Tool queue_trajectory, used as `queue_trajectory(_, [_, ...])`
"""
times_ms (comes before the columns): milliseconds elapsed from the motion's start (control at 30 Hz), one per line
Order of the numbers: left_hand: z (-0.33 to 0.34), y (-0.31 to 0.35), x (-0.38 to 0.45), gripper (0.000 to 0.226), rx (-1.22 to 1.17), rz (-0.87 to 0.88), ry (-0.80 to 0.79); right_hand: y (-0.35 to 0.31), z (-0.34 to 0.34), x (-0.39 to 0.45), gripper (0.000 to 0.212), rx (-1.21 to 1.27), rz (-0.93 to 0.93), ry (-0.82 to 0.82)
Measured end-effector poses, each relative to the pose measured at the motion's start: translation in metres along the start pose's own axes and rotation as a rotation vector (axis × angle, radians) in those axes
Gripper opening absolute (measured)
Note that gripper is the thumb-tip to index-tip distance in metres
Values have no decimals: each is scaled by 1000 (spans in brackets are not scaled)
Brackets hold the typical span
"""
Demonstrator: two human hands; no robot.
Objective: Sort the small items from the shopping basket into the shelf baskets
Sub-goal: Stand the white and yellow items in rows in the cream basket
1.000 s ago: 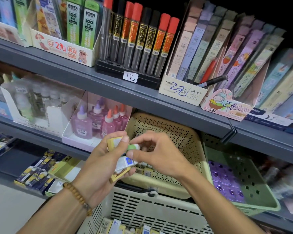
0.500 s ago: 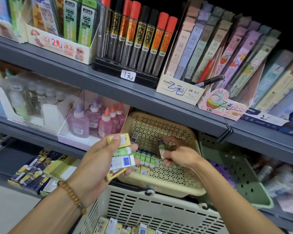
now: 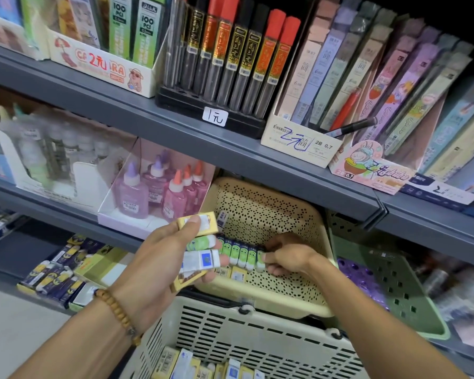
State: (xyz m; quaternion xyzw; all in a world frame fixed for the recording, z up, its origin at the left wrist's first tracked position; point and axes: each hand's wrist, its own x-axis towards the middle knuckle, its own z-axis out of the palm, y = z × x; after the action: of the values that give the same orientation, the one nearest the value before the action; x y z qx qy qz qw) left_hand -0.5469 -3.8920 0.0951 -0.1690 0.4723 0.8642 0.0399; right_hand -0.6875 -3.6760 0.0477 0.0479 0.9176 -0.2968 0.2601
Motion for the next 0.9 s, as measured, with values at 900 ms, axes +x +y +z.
queue_trajectory(900, [3,-4,2,13,-132,52,131,-7,-9,-49,7,34,-93,-180])
